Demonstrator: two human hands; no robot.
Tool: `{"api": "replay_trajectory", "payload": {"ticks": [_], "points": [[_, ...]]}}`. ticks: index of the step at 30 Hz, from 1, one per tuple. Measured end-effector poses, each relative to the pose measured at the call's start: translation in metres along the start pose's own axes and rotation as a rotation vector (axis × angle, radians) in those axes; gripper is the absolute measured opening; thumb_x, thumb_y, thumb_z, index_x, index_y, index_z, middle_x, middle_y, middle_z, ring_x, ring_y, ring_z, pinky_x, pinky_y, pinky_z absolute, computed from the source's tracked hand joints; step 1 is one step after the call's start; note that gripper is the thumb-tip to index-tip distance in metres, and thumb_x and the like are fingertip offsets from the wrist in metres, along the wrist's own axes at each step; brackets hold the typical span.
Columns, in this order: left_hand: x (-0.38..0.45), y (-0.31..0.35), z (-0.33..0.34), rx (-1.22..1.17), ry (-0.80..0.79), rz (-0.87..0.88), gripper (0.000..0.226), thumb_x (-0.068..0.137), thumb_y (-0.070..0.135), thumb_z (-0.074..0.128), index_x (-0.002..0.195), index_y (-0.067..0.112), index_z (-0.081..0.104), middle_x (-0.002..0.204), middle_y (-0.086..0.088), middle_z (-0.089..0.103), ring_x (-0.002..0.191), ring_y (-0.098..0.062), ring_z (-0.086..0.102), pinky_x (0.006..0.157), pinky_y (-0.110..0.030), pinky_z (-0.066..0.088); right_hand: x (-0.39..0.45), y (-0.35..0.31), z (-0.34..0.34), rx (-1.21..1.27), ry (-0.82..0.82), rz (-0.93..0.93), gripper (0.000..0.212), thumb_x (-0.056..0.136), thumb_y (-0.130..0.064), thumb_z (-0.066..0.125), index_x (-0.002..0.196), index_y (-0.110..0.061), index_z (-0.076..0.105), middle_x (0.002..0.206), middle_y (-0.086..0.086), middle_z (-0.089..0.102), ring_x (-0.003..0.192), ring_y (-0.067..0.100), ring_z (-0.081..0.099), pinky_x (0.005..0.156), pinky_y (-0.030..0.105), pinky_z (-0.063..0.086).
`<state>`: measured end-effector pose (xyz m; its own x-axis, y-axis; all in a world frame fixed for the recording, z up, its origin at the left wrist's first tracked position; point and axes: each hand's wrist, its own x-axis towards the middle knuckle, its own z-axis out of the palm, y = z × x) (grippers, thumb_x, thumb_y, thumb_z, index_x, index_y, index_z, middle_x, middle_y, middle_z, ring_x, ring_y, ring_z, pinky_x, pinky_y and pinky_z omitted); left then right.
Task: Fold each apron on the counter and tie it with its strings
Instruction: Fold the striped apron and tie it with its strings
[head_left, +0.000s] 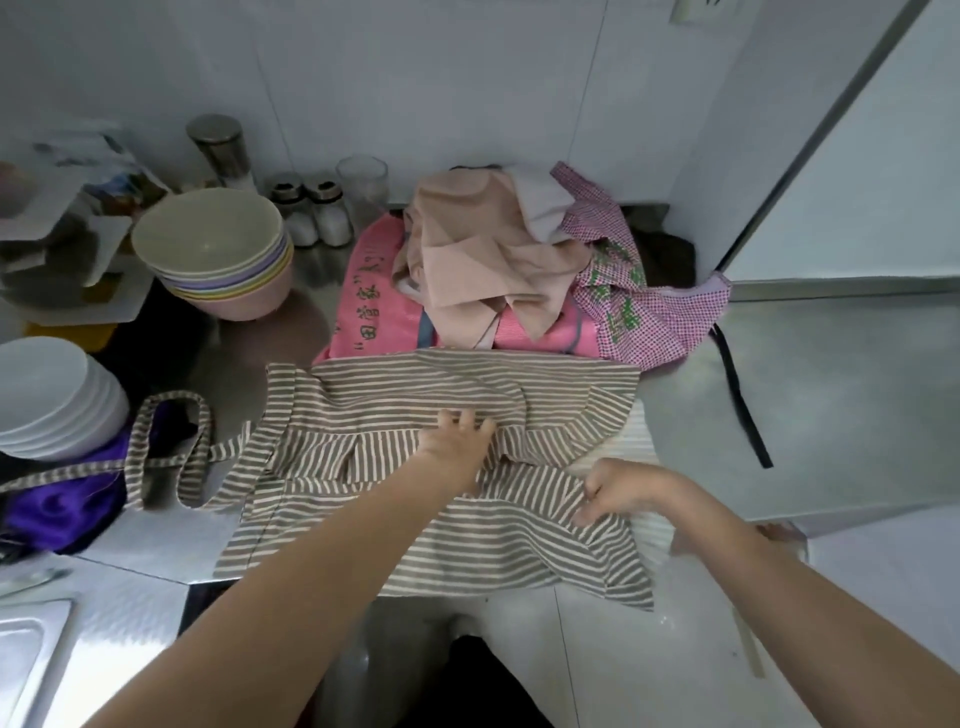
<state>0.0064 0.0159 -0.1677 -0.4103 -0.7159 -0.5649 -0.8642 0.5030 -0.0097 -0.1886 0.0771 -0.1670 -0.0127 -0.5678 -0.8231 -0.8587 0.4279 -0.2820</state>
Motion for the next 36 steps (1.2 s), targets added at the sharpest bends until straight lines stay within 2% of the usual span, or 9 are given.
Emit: {"api": "replay_trajectory", "payload": {"ticks": [3, 5, 9, 14, 19, 24, 29, 33, 36], "points": [[0.009, -0.005, 0.000, -0.097, -0.066, -0.107, 0.094, 0.078, 0.040, 0.071, 0.146, 0.019, 0.010, 0.149, -0.012, 0.014, 0.137, -0.042, 0.015, 0.101, -0.051, 0.039, 0.007, 0.003, -0.002, 0.224, 0.259, 0.013, 0.009, 0.086, -0.014, 0.064, 0.093, -0.008, 0.065, 0.099, 0.007, 0.066, 0.097, 0.023, 0.061, 0.075, 0.023, 0.044], [0.012, -0.003, 0.002, -0.165, -0.056, -0.184, 0.085, 0.083, 0.030, 0.068, 0.145, 0.018, 0.011, 0.148, -0.015, 0.014, 0.136, -0.042, 0.014, 0.102, -0.051, 0.038, 0.020, -0.006, -0.009, 0.146, 0.507, 0.110, 0.027, 0.094, -0.018, 0.050, 0.115, -0.003, 0.060, 0.120, 0.016, 0.061, 0.112, 0.030, 0.057, 0.086, 0.030, 0.044], [0.017, 0.004, 0.003, -0.225, -0.011, -0.316, 0.068, 0.087, 0.003, 0.056, 0.142, 0.017, 0.017, 0.144, -0.016, 0.017, 0.134, -0.038, 0.017, 0.099, -0.049, 0.039, 0.025, -0.037, -0.015, -0.092, 0.791, 0.076, 0.028, 0.097, -0.009, 0.035, 0.120, -0.007, 0.051, 0.117, 0.020, 0.061, 0.109, 0.035, 0.059, 0.087, 0.039, 0.046], [0.029, 0.001, -0.002, -0.142, -0.083, -0.294, 0.059, 0.091, 0.020, 0.056, 0.139, 0.013, 0.023, 0.136, -0.022, 0.028, 0.126, -0.041, 0.031, 0.101, -0.049, 0.038, 0.022, -0.008, 0.002, -0.424, 0.557, 0.081, 0.033, 0.096, -0.010, 0.032, 0.124, -0.008, 0.049, 0.122, 0.015, 0.059, 0.109, 0.031, 0.058, 0.086, 0.036, 0.046], [0.030, -0.007, -0.024, -0.175, 0.064, -0.197, 0.036, 0.098, 0.021, 0.040, 0.132, 0.010, 0.046, 0.136, -0.014, 0.048, 0.126, -0.032, 0.045, 0.098, -0.040, 0.042, 0.015, -0.001, 0.002, -0.372, 0.434, 0.083, 0.034, 0.096, -0.029, 0.042, 0.120, -0.008, 0.053, 0.121, 0.011, 0.058, 0.109, 0.029, 0.057, 0.083, 0.032, 0.044], [0.024, -0.012, -0.044, -0.266, 0.138, -0.195, 0.047, 0.099, 0.040, 0.033, 0.131, 0.011, 0.049, 0.133, -0.016, 0.051, 0.123, -0.034, 0.048, 0.098, -0.041, 0.040, 0.008, -0.004, -0.010, -0.204, 0.446, 0.096, 0.034, 0.088, -0.034, 0.054, 0.112, -0.011, 0.059, 0.113, 0.008, 0.062, 0.104, 0.025, 0.060, 0.081, 0.031, 0.046], [0.016, -0.023, -0.043, -0.012, 0.353, -0.009, 0.047, 0.099, 0.043, 0.024, 0.128, 0.016, 0.049, 0.121, -0.012, 0.058, 0.110, -0.034, 0.057, 0.086, -0.039, 0.045, 0.006, -0.002, -0.007, -0.206, 0.426, 0.172, 0.036, 0.090, -0.025, 0.051, 0.123, -0.010, 0.054, 0.125, 0.008, 0.057, 0.114, 0.026, 0.056, 0.089, 0.032, 0.044], [-0.001, -0.015, -0.020, 0.059, 0.199, 0.376, 0.050, 0.098, 0.035, 0.038, 0.145, 0.029, 0.024, 0.146, -0.006, 0.031, 0.131, -0.028, 0.035, 0.104, -0.042, 0.039, 0.013, -0.005, 0.003, -0.248, 0.526, 0.230, 0.031, 0.094, -0.018, 0.046, 0.122, -0.011, 0.055, 0.127, 0.009, 0.057, 0.118, 0.026, 0.054, 0.093, 0.033, 0.042], [-0.003, -0.013, 0.003, 0.138, 0.099, 0.262, 0.067, 0.093, 0.015, 0.050, 0.147, 0.027, 0.011, 0.148, -0.012, 0.017, 0.132, -0.034, 0.027, 0.103, -0.043, 0.040, 0.011, -0.003, 0.009, -0.356, 0.658, 0.206, 0.030, 0.093, -0.014, 0.045, 0.122, -0.013, 0.055, 0.127, 0.007, 0.055, 0.123, 0.026, 0.042, 0.098, 0.036, 0.034]]}}
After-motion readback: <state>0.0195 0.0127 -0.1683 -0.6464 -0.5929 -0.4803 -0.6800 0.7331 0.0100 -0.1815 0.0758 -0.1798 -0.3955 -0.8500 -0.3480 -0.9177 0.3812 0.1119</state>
